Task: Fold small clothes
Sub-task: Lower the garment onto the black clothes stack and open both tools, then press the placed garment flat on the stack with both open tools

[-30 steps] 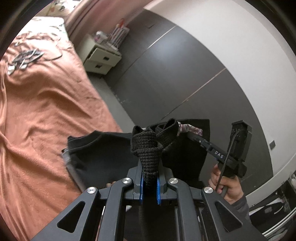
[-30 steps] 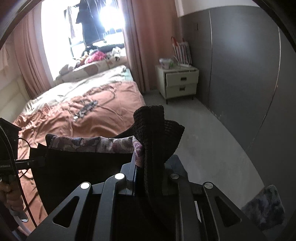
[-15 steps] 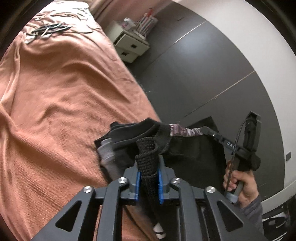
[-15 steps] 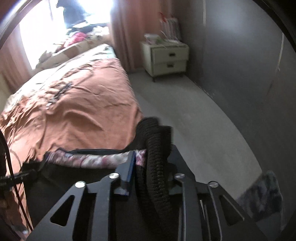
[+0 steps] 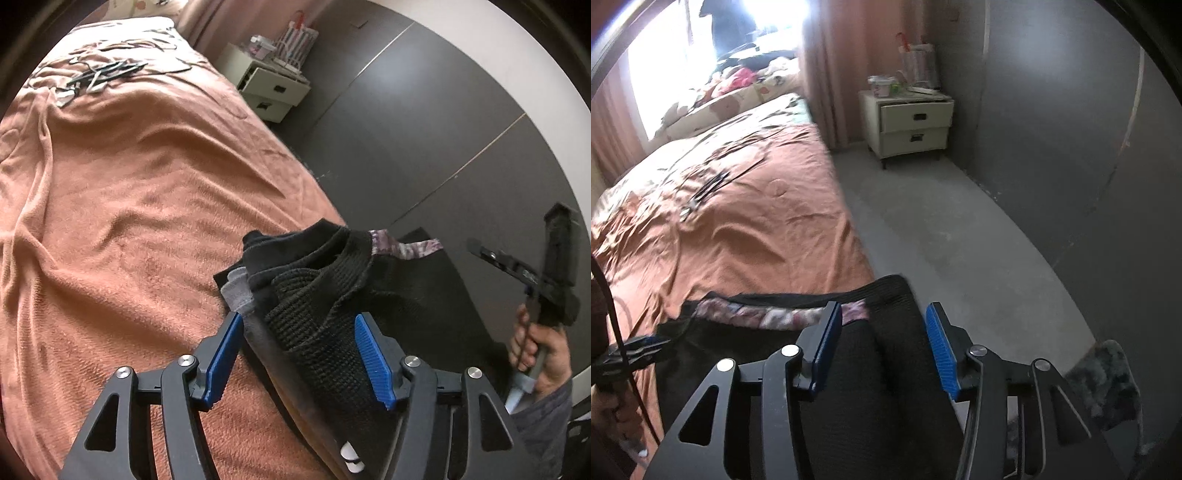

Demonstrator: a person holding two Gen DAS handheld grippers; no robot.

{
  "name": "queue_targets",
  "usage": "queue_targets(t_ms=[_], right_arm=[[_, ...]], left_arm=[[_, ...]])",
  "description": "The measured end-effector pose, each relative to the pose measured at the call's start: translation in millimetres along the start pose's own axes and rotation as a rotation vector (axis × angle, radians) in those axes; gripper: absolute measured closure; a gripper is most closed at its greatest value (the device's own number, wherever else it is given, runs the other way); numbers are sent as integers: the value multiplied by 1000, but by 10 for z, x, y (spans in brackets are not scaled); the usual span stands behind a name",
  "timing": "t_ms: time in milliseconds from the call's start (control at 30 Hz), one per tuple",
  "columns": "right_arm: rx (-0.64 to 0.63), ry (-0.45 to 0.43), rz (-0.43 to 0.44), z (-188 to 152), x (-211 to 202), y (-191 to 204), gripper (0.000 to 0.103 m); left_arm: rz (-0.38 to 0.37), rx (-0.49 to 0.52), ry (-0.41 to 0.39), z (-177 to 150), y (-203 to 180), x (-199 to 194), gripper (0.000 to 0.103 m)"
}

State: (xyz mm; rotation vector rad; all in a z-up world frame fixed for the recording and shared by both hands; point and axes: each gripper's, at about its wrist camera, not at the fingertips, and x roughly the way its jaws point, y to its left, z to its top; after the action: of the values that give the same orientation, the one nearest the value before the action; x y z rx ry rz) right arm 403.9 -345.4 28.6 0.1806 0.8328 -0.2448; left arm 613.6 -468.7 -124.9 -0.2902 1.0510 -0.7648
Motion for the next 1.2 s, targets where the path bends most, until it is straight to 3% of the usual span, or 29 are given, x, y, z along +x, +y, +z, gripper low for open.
queue_targets(t_ms=[67, 133, 267, 367, 467, 600, 1033, 1200], right_arm=[[-58, 42, -8, -41, 92, 83, 62], [-96, 92, -73, -62, 271, 94, 63], [-34, 143, -108, -40, 550, -117, 68], [28, 148, -85, 25, 595, -238, 68], [45, 119, -106, 109, 448, -278, 68], [44, 82, -71, 16, 141, -244, 68], [-4, -8, 4, -1002, -928, -303, 75], [-6, -5, 12, -1350, -1052, -446, 78]], left_arm=[[19, -3, 0, -2, 39, 48, 38], [29, -6, 6, 5, 77, 107, 38], [29, -10, 10, -8, 156, 147, 34], [9, -29, 11, -17, 223, 138, 34], [11, -48, 13, -51, 221, 65, 34], [5, -40, 3, -124, 138, -76, 34], [-51, -21, 55, -638, -236, -313, 34], [-64, 7, 80, -808, -415, -303, 34]])
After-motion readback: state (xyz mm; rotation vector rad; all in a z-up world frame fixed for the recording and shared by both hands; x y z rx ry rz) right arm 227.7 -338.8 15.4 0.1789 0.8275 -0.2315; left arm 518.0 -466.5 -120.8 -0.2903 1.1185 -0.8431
